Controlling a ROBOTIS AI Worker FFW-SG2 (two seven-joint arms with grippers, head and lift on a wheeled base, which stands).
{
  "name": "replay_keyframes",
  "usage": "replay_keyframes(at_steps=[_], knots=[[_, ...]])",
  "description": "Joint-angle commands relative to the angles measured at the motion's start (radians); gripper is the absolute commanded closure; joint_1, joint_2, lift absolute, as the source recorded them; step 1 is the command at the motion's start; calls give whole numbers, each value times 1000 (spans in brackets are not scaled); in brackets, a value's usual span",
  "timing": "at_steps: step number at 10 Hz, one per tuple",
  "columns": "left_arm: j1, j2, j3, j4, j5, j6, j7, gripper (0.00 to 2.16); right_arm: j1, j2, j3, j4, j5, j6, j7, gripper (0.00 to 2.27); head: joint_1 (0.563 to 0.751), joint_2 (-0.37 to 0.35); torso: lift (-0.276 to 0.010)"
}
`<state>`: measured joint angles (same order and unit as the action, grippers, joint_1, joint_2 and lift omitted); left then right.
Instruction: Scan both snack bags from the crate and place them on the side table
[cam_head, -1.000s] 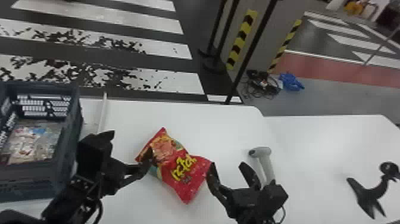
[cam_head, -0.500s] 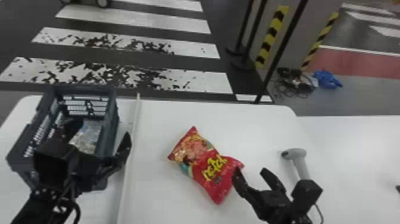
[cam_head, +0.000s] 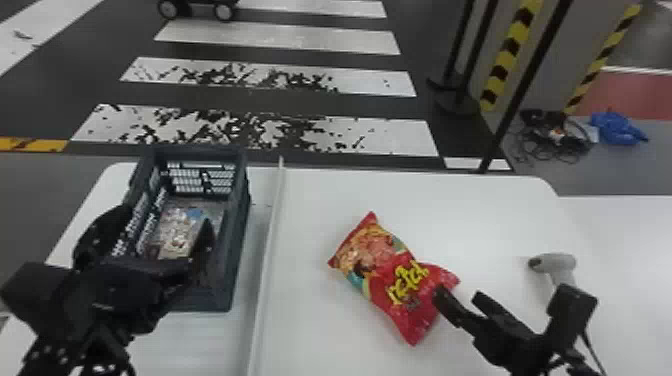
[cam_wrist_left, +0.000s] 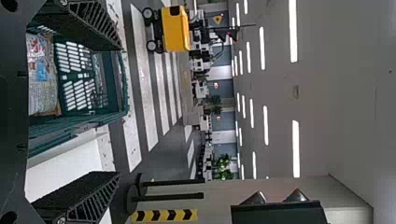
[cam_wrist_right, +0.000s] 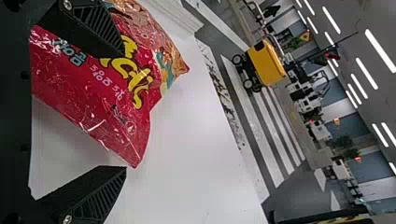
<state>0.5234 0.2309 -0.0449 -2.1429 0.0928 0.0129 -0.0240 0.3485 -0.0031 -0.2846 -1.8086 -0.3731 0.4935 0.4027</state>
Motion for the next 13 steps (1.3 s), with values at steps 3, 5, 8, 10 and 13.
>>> replay_keyframes(at_steps=[3, 5, 8, 10, 13], knots=[[40, 2, 37, -2, 94, -23, -33, 39, -146, 4, -143, 9, -64, 389, 57, 66, 695, -64, -98], [40, 5, 36, 0, 107, -20, -37, 39, -236, 4, -200, 69, -69, 534, 87, 66, 695, -71, -98], [35, 5, 33, 3, 107, -1, -42, 39, -371, 4, -226, 252, -89, 623, 107, 66, 695, -58, -98], [27, 10, 30, 6, 107, -1, -40, 39, -393, 4, -234, 290, -76, 620, 107, 66, 695, -47, -98], [15, 15, 20, 18, 110, -1, -42, 39, -419, 3, -220, 325, -23, 613, 107, 66, 695, -48, -98]])
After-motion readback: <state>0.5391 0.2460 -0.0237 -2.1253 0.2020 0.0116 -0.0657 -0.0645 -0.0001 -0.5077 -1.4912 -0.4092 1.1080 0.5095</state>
